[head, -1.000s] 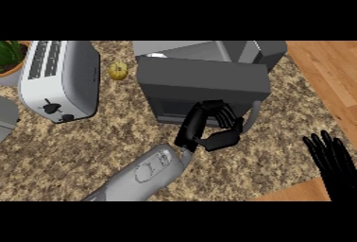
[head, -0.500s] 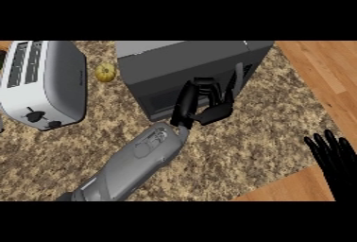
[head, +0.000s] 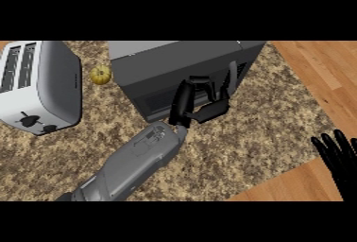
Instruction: Pick up the milk, place it into the microwave and close the microwave
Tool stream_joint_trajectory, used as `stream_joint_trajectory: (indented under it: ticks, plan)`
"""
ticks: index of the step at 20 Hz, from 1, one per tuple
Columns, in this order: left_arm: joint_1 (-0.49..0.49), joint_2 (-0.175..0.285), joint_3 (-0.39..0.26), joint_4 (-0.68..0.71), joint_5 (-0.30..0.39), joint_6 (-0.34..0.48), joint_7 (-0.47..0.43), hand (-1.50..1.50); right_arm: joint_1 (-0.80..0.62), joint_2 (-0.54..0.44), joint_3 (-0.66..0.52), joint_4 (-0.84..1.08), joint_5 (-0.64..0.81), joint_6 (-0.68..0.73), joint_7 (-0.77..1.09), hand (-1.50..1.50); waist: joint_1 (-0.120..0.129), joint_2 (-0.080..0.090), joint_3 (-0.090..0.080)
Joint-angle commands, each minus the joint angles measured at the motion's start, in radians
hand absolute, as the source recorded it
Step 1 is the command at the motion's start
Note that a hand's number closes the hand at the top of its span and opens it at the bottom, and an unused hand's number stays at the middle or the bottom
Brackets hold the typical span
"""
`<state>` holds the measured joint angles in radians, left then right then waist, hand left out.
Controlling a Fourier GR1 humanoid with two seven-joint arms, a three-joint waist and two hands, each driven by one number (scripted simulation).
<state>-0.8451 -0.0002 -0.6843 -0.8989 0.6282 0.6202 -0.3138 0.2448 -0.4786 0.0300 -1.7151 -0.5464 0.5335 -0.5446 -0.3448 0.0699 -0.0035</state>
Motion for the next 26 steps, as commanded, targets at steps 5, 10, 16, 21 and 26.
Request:
stream_joint_trajectory:
  ticks: [5, 10, 16, 21, 26]
  plan:
    - [-0.079, 0.0, 0.044, 0.082, 0.049, -0.016, -0.047, 1.5, 0.003, -0.035, -0.012, -0.045, -0.057, 0.048, 0.011, -1.5, -0.022, 0.018, 0.0]
    - [-0.089, 0.0, 0.038, 0.093, 0.067, -0.009, -0.067, 1.5, 0.003, -0.049, -0.023, -0.072, -0.078, 0.046, 0.026, -1.5, -0.025, 0.017, 0.002]
    - [-0.078, 0.0, 0.035, 0.104, 0.086, -0.002, -0.104, 1.5, 0.028, -0.058, -0.033, -0.106, -0.116, 0.06, 0.03, -1.5, -0.041, 0.016, 0.002]
    - [-0.085, 0.0, 0.031, 0.108, 0.104, 0.012, -0.119, 1.5, 0.046, -0.067, -0.028, -0.11, -0.162, 0.078, 0.049, -1.5, -0.046, 0.022, 0.005]
    - [-0.083, 0.0, 0.03, 0.117, 0.118, 0.01, -0.139, 1.5, 0.056, -0.087, -0.038, -0.138, -0.188, 0.09, 0.065, -1.5, -0.053, 0.021, 0.002]
